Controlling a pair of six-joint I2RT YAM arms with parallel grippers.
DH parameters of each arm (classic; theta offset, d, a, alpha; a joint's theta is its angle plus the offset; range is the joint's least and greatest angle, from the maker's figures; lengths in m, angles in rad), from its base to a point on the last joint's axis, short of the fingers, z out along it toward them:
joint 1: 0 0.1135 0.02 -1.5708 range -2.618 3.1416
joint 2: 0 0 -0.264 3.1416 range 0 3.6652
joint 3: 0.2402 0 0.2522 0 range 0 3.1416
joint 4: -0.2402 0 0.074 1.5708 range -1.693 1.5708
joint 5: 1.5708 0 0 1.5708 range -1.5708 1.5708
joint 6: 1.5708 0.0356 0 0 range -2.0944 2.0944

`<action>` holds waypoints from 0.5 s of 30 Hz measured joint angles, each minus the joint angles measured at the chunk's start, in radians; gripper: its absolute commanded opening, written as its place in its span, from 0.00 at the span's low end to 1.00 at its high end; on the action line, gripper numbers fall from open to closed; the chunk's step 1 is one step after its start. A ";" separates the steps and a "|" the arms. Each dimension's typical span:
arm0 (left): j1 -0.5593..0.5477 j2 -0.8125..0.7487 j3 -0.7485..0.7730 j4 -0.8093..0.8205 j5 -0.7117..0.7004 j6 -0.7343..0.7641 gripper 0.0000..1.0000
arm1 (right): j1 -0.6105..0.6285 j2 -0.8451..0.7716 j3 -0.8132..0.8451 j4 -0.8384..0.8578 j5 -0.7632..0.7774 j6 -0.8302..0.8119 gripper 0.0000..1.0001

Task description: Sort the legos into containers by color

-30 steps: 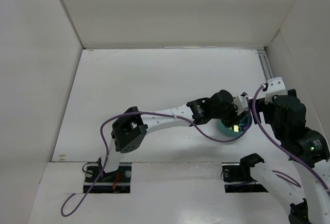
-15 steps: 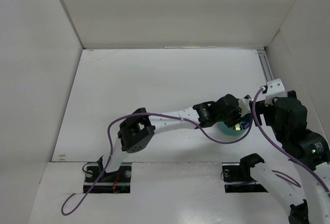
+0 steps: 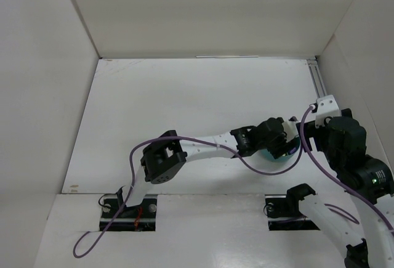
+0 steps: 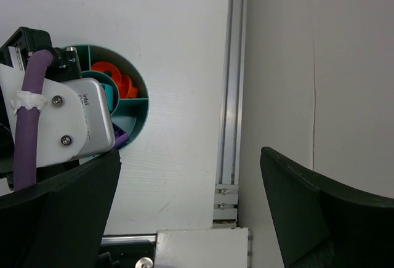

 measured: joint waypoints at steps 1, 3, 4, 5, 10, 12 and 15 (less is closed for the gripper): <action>0.000 -0.001 -0.003 0.005 -0.001 0.000 0.59 | 0.000 0.000 0.000 0.000 -0.001 0.000 1.00; 0.000 -0.006 -0.013 0.014 -0.002 0.000 0.60 | 0.000 0.000 0.000 0.000 -0.008 0.000 1.00; 0.000 -0.012 -0.018 0.013 -0.003 -0.002 0.60 | 0.000 0.000 0.000 0.001 -0.010 0.000 1.00; 0.000 -0.019 -0.026 0.014 -0.005 -0.003 0.61 | 0.000 0.000 0.000 0.002 -0.014 0.000 1.00; 0.000 -0.058 -0.059 0.013 -0.009 -0.010 0.83 | 0.000 0.000 0.000 0.007 -0.029 0.000 1.00; -0.001 -0.074 -0.065 0.012 -0.011 -0.012 0.92 | 0.000 0.001 0.000 0.013 -0.029 0.001 1.00; -0.002 -0.110 -0.075 0.012 -0.024 -0.011 1.00 | 0.000 0.001 0.001 0.029 -0.027 0.004 1.00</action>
